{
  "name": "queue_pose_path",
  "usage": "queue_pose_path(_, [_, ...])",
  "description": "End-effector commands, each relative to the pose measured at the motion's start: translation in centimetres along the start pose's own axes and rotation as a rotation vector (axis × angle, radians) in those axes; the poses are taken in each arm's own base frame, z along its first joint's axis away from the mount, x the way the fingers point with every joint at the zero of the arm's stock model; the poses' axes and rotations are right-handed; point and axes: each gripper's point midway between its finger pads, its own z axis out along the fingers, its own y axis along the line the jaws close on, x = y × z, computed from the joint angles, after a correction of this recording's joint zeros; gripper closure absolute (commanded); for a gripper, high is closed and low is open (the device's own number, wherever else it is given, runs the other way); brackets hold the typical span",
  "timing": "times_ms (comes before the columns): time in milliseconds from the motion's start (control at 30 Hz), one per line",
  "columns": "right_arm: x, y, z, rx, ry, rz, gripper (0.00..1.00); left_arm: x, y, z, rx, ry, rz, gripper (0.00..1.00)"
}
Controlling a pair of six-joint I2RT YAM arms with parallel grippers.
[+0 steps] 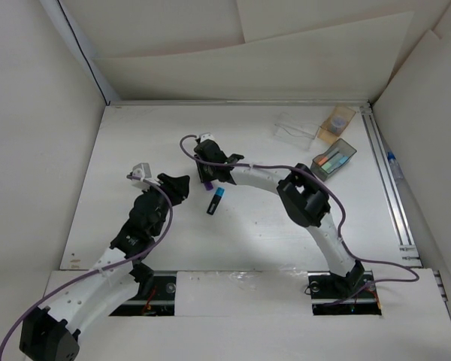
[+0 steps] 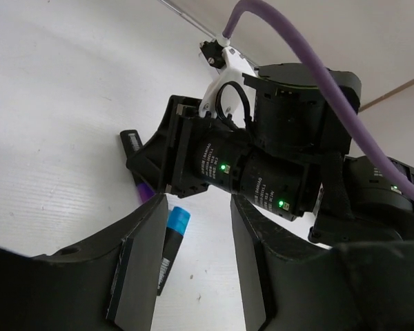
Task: Sort the stationery into containers
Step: Pick up the stationery from the center of the board, then place the stationery in the storage box.
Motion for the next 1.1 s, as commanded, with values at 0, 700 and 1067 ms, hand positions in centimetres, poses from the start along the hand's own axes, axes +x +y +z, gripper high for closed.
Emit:
queue_pose_path(0, [-0.7, 0.5, 0.4, 0.012, -0.014, 0.004, 0.90, -0.2, 0.0, -0.1, 0.013, -0.023, -0.011, 0.61])
queue_pose_path(700, [-22.7, -24.5, -13.4, 0.188, -0.463, 0.221, 1.00, 5.0, -2.6, 1.5, 0.179, 0.193, 0.043, 0.60])
queue_pose_path(1067, [-22.7, -36.6, -12.5, 0.417, -0.390, 0.028, 0.99, 5.3, -3.0, 2.1, 0.191, 0.209, 0.043, 0.60])
